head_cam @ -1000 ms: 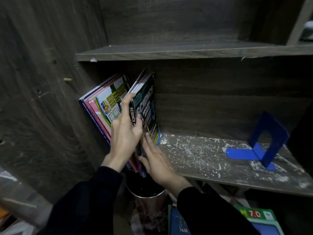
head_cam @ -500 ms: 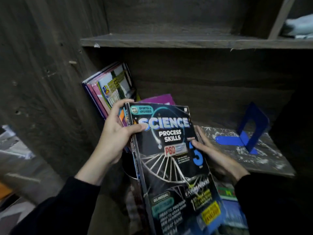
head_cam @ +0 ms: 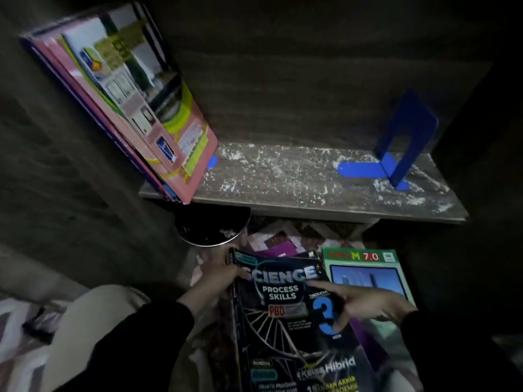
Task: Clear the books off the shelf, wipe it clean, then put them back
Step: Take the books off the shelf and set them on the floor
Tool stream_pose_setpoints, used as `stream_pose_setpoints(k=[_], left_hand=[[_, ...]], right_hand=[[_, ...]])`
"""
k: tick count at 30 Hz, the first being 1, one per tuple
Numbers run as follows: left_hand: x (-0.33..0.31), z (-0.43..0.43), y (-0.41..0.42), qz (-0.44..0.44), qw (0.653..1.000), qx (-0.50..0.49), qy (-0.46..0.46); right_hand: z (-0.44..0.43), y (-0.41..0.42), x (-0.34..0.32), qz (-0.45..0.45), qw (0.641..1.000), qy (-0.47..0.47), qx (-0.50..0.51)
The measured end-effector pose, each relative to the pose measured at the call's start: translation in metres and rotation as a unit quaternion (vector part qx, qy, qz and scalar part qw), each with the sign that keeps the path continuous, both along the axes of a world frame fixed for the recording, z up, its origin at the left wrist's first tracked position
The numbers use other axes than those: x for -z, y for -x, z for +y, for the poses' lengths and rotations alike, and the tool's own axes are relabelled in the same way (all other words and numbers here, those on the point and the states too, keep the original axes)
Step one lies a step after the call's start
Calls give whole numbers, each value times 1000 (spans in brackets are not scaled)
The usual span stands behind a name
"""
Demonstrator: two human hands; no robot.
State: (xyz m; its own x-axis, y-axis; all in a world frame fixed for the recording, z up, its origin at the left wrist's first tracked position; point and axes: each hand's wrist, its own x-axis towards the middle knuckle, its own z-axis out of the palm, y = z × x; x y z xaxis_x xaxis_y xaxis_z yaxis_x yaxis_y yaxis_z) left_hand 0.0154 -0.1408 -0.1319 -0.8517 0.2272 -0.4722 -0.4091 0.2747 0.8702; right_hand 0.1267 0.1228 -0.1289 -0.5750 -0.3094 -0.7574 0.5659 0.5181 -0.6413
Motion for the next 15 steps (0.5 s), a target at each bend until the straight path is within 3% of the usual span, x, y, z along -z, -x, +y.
stream_pose_setpoints(k=[4,9,15], left_hand=[[58,27,8,33,998,-18,60],[111,50,18,93,991,-44,88],[156,67,40,91,990,-6,108]], right_hand=[[-4,2,37,-21,997,-65,47],[-17,11,85,45,982,-162,83],[-33,19,131,95,943,-303,96]])
